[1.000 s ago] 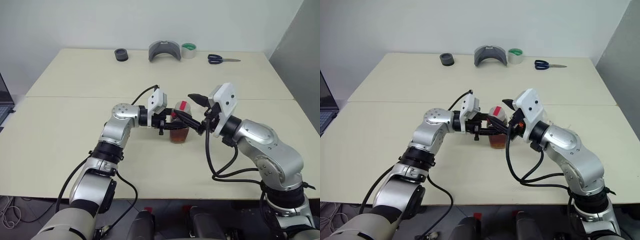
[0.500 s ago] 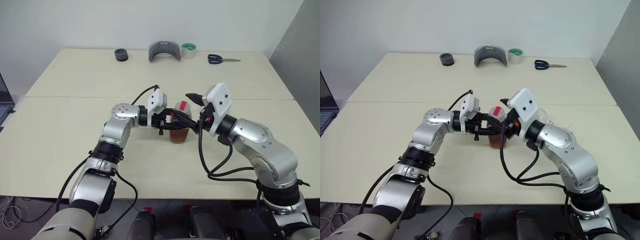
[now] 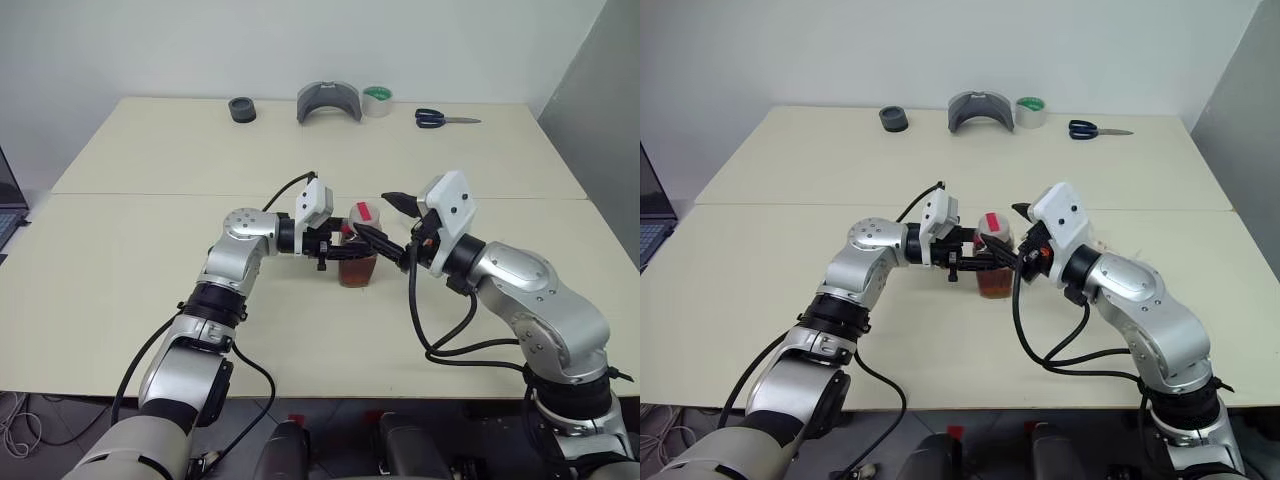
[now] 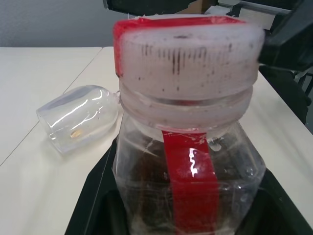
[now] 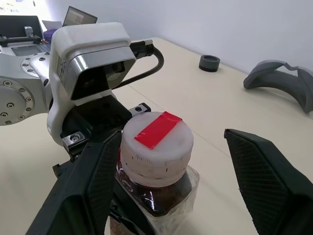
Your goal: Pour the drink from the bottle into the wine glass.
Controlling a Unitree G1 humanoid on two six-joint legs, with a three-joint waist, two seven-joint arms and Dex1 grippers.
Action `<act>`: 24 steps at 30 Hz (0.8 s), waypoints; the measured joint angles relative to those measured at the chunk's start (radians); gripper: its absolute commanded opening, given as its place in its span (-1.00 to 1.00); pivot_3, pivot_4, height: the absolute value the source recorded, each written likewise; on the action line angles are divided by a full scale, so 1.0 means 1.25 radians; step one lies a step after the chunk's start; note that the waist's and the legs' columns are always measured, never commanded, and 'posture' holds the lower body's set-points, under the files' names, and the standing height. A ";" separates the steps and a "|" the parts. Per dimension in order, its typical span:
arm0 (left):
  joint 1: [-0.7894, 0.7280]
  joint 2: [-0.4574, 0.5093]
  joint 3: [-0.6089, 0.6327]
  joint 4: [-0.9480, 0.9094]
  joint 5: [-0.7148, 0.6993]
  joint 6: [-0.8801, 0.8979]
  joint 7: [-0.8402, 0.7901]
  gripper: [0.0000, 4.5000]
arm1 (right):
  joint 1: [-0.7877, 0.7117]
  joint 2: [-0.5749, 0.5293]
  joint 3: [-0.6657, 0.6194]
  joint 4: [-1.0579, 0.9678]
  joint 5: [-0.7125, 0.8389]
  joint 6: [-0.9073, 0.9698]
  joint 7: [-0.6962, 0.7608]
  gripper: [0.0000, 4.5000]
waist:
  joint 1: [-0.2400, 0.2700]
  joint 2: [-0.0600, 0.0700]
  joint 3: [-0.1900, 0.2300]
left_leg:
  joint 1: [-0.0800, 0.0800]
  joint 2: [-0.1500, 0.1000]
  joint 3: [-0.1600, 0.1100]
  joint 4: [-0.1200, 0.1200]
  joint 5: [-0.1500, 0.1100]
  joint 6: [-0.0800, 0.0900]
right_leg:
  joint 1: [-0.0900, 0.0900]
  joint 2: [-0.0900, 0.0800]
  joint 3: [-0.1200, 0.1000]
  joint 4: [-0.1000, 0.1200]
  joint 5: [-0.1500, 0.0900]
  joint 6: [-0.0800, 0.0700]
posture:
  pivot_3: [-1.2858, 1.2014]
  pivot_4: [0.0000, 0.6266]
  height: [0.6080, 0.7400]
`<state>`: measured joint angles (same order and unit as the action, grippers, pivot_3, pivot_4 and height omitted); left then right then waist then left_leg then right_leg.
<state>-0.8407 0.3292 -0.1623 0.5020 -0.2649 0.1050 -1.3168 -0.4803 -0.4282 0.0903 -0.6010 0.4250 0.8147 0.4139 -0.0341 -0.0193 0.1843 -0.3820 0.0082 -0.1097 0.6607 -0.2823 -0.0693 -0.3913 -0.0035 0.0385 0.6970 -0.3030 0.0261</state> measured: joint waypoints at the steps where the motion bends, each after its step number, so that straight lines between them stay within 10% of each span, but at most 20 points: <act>1: 0.000 0.000 0.000 0.000 0.000 0.000 0.000 -0.19 | 0.000 -0.001 -0.004 -0.004 0.004 0.004 0.000 0.58 | 0.000 0.000 0.000 | 0.000 0.000 0.000 0.000 0.000 0.000 | 0.000 0.000 0.000 0.000 0.000 0.000 | 0.03 -0.52 1.00; 24: -0.016 -0.001 0.012 0.007 -0.002 0.002 0.005 -0.19 | -0.037 -0.014 0.002 -0.040 0.056 0.030 -0.008 0.58 | -0.001 0.000 0.000 | 0.000 0.000 0.000 0.000 0.000 0.000 | 0.000 0.000 0.000 0.000 0.000 0.000 | 0.03 -0.52 1.00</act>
<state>-0.8611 0.3277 -0.1472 0.5101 -0.2673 0.1069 -1.3110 -0.5267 -0.4458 0.0928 -0.6509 0.4947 0.8527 0.4039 -0.0352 -0.0192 0.1844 -0.3818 0.0085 -0.1098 0.6607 -0.2823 -0.0693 -0.3912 -0.0031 0.0384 0.6971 -0.3031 0.0261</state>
